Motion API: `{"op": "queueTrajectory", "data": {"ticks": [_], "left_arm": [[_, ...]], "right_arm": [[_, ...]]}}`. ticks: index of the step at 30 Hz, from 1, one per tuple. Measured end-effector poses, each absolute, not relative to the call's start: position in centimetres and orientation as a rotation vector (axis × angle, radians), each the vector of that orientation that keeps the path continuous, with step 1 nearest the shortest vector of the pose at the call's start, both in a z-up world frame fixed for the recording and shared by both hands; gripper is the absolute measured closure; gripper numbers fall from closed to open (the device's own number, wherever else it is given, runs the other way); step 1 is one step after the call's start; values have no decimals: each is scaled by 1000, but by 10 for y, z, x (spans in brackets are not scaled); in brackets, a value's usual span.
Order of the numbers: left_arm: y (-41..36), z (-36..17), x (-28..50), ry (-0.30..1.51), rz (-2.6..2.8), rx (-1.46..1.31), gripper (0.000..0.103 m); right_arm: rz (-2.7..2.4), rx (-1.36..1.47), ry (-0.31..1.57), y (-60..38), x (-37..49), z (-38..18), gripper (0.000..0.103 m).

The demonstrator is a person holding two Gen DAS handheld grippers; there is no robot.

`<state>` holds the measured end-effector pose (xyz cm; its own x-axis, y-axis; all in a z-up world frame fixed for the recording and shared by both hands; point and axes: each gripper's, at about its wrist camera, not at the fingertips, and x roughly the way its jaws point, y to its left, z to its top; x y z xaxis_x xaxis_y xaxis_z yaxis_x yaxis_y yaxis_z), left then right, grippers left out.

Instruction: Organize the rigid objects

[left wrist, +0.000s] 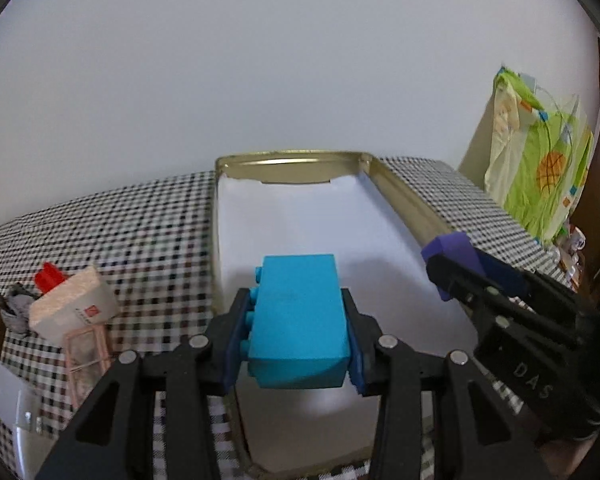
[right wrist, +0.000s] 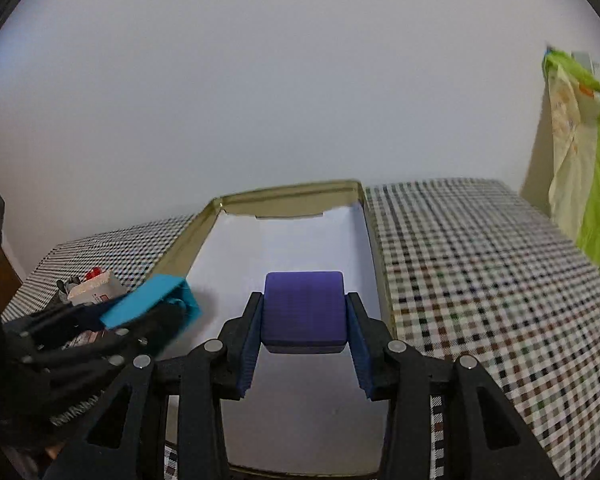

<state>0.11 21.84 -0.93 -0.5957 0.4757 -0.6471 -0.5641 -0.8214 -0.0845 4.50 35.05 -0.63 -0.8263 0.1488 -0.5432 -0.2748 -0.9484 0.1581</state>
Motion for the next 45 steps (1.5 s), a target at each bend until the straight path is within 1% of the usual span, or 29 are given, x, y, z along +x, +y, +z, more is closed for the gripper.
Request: {"op": "queueTrajectory", "data": {"ticks": [2, 8, 12, 14, 16, 17, 18, 19, 20, 21, 22, 23, 24, 25, 27, 33, 36, 40, 45], "left_arm": [[219, -11, 1, 187, 2383, -906, 62], [226, -17, 1, 253, 2408, -881, 62], [231, -20, 1, 298, 2422, -865, 62], [233, -20, -1, 318, 2433, -860, 62], [231, -18, -3, 286, 2427, -862, 61], [230, -18, -3, 274, 2420, -861, 59], [229, -18, -2, 263, 2404, -859, 53], [230, -17, -1, 258, 2389, -849, 43], [231, -16, 3, 271, 2397, -832, 34], [231, -15, 7, 289, 2416, -803, 24], [230, -12, 13, 310, 2443, -757, 17], [227, -8, 19, 333, 2486, -693, 13], [224, -4, 25, 348, 2530, -620, 5], [220, 0, 29, 353, 2568, -561, 0], [214, 4, 30, 337, 2602, -514, 1], [196, 2, 13, 277, 2642, -605, 0], [186, 2, 9, 226, 2657, -630, 1], [182, 1, 10, 235, 2677, -622, 1], [177, 2, 10, 231, 2671, -631, 1]], "right_arm": [[2784, -830, 347, 355, 34, -17, 60], [2776, -864, 289, 345, 39, -16, 60], [2775, -880, 292, 348, 29, -23, 59], [2767, -876, 300, 349, 30, -23, 54], [2763, -859, 314, 351, 35, -21, 47], [2768, -831, 330, 352, 38, -20, 45], [2776, -812, 339, 352, 45, -15, 39], [2792, -777, 365, 353, 49, -14, 29], [2802, -750, 380, 354, 53, -12, 26], [2803, -721, 383, 354, 56, -10, 26], [2803, -696, 381, 354, 59, -8, 26], [2803, -659, 377, 354, 63, -6, 26], [2798, -623, 369, 354, 66, -3, 26], [2791, -591, 359, 355, 69, -2, 26], [2771, -547, 336, 355, 74, 1, 26], [2729, -505, 361, 361, 80, 5, 26], [2667, -419, 357, 363, 92, 9, 26], [2605, -283, 300, 356, 108, 16, 26], [2607, -323, 234, 346, 101, 18, 26]]}}
